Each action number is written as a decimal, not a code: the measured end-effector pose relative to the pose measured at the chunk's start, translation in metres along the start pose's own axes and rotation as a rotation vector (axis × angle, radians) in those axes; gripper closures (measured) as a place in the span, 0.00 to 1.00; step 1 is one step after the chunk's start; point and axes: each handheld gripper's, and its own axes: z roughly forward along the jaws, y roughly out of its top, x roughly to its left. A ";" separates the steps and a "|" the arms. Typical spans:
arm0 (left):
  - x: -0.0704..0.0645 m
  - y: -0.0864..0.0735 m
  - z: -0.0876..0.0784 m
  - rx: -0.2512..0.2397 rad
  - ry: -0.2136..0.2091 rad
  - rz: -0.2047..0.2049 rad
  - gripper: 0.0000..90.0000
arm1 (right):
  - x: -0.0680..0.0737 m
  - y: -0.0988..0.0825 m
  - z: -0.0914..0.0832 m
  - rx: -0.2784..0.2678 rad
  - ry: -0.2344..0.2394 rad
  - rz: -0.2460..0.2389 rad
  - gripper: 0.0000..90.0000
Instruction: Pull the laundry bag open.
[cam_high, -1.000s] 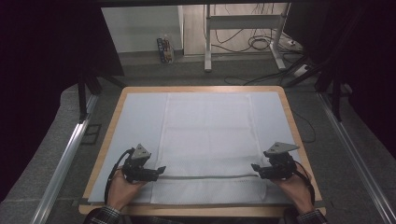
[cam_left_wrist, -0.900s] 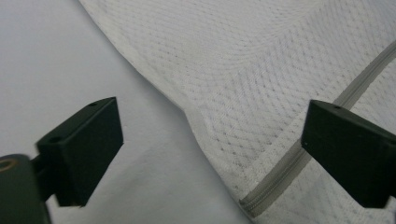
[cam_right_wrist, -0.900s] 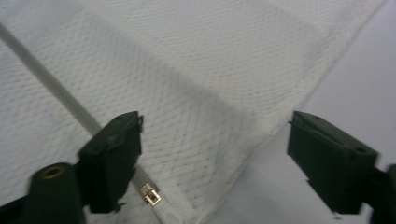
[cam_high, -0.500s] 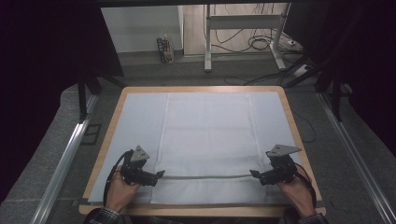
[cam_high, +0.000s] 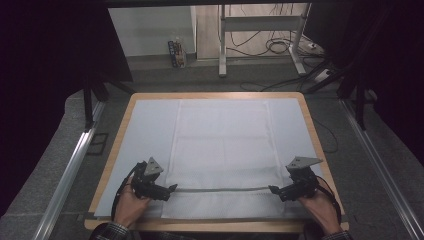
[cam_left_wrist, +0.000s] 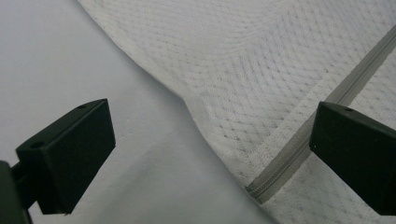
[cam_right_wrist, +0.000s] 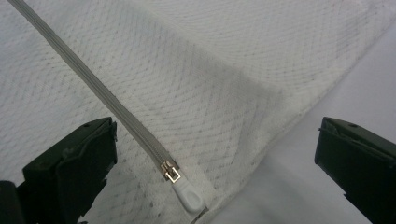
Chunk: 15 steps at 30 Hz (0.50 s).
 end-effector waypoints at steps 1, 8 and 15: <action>0.000 0.000 0.000 -0.001 -0.001 0.000 0.01 | 0.000 -0.001 -0.001 0.004 -0.002 0.002 0.00; 0.001 0.000 0.000 0.000 -0.002 -0.006 0.01 | 0.002 -0.011 -0.008 0.035 -0.016 0.004 0.00; 0.000 0.000 0.003 0.014 0.000 0.001 0.01 | 0.005 -0.020 -0.004 0.113 0.022 0.020 0.00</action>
